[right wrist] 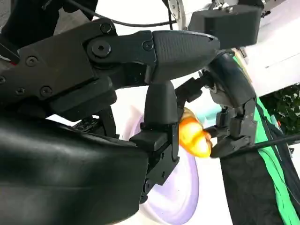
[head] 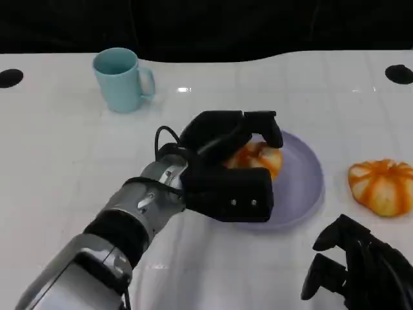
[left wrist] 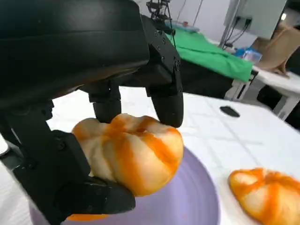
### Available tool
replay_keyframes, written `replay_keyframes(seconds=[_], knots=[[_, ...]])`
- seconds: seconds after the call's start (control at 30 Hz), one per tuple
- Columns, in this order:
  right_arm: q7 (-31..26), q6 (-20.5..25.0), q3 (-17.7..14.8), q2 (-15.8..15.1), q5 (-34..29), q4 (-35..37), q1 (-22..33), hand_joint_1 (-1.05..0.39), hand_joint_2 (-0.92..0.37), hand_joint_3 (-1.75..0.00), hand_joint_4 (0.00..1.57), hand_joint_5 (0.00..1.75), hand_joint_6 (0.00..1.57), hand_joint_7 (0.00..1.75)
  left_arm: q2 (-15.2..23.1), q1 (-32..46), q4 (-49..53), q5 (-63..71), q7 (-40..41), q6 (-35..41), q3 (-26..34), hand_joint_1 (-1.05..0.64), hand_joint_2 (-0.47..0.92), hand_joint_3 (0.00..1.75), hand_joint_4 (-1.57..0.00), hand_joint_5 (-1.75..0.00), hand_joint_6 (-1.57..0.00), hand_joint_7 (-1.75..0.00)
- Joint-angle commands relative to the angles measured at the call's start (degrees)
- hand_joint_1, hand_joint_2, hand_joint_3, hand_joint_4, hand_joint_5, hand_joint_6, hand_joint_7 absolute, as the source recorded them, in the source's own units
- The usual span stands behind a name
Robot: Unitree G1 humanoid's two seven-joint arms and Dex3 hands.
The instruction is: Grasp the bread from the table and place it into the plate.
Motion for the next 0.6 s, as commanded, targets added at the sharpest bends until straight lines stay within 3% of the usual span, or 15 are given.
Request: replay_keyframes(seconds=[0.03, 0.2, 0.37, 0.6], knots=[[0.0, -0.5, -0.5, -0.3, 0.5, -0.5, 0.4, -0.50, -0.92, -0.44, 0.63, 1.75, 0.42, 1.65, 1.8, -2.9, -0.7, 2.0, -5.5, 2.5, -2.3, -0.61, 0.92, 0.34, -0.20, -0.57, -0.32, -0.09], [0.0, -0.8, -0.5, -0.3, 0.2, -0.5, 0.4, -0.50, -0.92, -0.44, 0.62, 1.75, 0.42, 1.64, 2.5, -3.1, -2.2, 2.5, -8.5, 4.2, -3.3, -0.79, 0.92, 0.46, -0.02, -0.37, -0.22, -0.01], [-0.2, -0.3, -0.5, -0.3, 0.3, -0.6, 0.4, -0.50, -0.92, -0.43, 0.62, 1.75, 0.43, 1.64, 3.0, -2.9, -3.3, 2.4, -10.7, 5.6, -3.6, -0.91, 0.92, 0.60, 0.00, -0.18, -0.15, 0.00], [-0.1, -0.6, -0.5, -0.2, 0.4, -0.5, 0.5, -0.50, -0.92, -0.43, 0.62, 1.75, 0.42, 1.63, 4.0, -2.3, -5.3, 1.4, -12.6, 6.6, -3.0, -0.94, 0.92, 0.63, 0.00, -0.13, -0.13, 0.00]])
